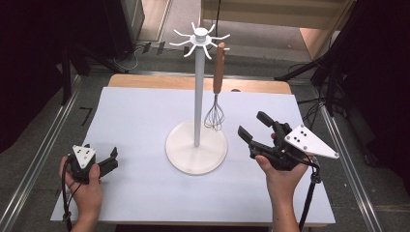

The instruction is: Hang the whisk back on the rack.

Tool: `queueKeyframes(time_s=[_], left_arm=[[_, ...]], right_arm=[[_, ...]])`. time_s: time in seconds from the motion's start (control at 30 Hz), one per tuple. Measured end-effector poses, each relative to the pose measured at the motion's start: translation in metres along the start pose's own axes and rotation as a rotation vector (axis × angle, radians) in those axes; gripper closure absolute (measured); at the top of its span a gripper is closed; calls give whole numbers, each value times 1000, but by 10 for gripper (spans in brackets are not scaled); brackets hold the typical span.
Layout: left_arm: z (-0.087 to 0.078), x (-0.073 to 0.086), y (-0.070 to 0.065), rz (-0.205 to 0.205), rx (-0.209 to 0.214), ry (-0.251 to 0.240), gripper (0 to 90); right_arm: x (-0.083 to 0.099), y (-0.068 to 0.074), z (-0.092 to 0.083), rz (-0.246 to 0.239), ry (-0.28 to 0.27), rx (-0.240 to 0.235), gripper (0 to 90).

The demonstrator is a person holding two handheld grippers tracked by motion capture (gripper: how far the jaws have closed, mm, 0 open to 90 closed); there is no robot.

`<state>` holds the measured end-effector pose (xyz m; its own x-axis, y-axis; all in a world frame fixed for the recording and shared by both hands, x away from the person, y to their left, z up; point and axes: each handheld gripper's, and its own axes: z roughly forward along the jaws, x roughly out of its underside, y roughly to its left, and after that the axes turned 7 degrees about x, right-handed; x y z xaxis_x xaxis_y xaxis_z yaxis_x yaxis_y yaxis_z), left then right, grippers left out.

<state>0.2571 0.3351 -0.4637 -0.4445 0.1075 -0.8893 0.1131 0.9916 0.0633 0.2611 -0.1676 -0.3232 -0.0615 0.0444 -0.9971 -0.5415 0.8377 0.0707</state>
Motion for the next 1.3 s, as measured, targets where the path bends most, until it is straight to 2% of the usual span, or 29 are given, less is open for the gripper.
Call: queueKeyframes(time_s=[0.13,0.23,0.3,0.37,0.4,0.5,0.67,0.83,1.03,1.3], left_arm=[[0,0,0,1,-3,3,133],[0,0,-1,5,-2,-1,133],[0,0,-1,2,-1,-1,133],[0,0,-1,3,-1,1,133],[0,0,-1,3,-1,-1,133],[0,0,-1,4,-1,-1,133],[0,0,-1,7,-4,-1,133],[0,0,-1,9,-6,-1,133],[0,0,-2,17,-8,4,133],[0,0,-2,20,-8,2,133]], right_arm=[[10,-11,-5,15,48,62,163],[19,-18,-8,2,85,108,126],[26,-22,-11,18,111,125,67],[38,-30,-15,44,150,166,0],[38,-30,-15,44,150,166,0],[52,-38,-21,35,173,209,0],[75,-51,-32,45,213,254,0],[96,-65,-43,78,239,303,0],[116,-81,-56,97,270,357,0],[137,-100,-71,100,346,424,0]])
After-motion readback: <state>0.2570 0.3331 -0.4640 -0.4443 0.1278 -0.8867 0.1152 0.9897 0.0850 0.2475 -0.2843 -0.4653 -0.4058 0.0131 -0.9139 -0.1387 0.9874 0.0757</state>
